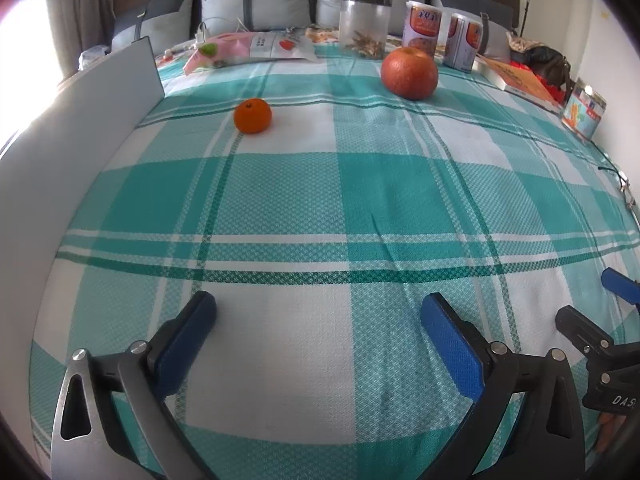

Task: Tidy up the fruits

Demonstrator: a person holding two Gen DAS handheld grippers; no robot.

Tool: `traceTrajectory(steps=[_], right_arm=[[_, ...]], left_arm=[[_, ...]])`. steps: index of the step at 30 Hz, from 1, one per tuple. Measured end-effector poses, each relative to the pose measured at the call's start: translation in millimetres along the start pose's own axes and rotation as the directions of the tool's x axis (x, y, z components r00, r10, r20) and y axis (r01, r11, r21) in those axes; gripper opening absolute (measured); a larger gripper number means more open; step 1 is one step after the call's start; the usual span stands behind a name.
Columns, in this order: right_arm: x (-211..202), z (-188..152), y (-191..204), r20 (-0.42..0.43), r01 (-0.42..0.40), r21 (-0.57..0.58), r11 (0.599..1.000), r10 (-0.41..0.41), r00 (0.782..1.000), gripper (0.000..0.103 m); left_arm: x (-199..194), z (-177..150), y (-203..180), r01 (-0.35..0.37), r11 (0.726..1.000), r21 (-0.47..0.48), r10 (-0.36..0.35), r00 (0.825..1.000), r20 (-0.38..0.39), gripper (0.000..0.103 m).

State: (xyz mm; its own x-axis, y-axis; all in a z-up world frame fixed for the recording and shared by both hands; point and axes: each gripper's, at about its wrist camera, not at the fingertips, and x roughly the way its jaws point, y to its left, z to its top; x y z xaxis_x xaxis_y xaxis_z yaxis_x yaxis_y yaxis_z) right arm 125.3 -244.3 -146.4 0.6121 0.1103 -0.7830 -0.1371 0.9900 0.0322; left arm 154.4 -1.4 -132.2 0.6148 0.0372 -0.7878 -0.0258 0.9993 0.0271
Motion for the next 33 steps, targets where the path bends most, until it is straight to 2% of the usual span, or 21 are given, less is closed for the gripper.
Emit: traceTrajectory(steps=[11, 14, 16, 19, 23, 26, 27, 30, 32, 33], right_arm=[[0, 0, 0, 0.000, 0.000, 0.000, 1.000, 0.000, 1.000, 0.103], [0, 0, 0, 0.000, 0.000, 0.000, 1.000, 0.000, 1.000, 0.103], [0, 0, -1, 0.000, 0.000, -0.001, 1.000, 0.000, 1.000, 0.103], [0, 0, -1, 0.001, 0.000, -0.001, 1.000, 0.000, 1.000, 0.103], [0, 0, -1, 0.001, 0.000, -0.001, 1.000, 0.000, 1.000, 0.103], [0, 0, -1, 0.001, 0.000, -0.001, 1.000, 0.000, 1.000, 0.103], [0, 0, -1, 0.001, 0.000, -0.001, 1.000, 0.000, 1.000, 0.103], [0, 0, -1, 0.001, 0.000, -0.001, 1.000, 0.000, 1.000, 0.103], [0, 0, -1, 0.001, 0.000, -0.001, 1.000, 0.000, 1.000, 0.103], [0, 0, -1, 0.001, 0.000, -0.001, 1.000, 0.000, 1.000, 0.103]], left_arm=[[0, 0, 0, -0.001, 1.000, -0.001, 0.001, 1.000, -0.001, 0.103], [3, 4, 2, 0.013, 1.000, 0.011, -0.012, 0.999, -0.038, 0.102], [7, 14, 7, 0.045, 0.999, 0.016, -0.044, 0.995, -0.084, 0.102], [13, 39, 30, 0.106, 0.993, -0.043, -0.108, 0.993, -0.056, 0.102], [35, 94, 60, 0.070, 0.990, -0.121, -0.074, 0.997, -0.023, 0.101], [62, 125, 70, 0.026, 0.992, -0.122, -0.031, 0.999, -0.036, 0.100], [72, 130, 70, 0.011, 0.994, -0.112, -0.016, 0.999, -0.046, 0.097], [94, 135, 72, -0.016, 0.995, -0.095, 0.010, 0.998, -0.062, 0.062], [92, 134, 72, -0.002, 0.996, -0.085, 0.002, 1.000, -0.004, 0.046], [91, 133, 72, 0.006, 0.997, -0.083, -0.006, 1.000, 0.006, 0.030]])
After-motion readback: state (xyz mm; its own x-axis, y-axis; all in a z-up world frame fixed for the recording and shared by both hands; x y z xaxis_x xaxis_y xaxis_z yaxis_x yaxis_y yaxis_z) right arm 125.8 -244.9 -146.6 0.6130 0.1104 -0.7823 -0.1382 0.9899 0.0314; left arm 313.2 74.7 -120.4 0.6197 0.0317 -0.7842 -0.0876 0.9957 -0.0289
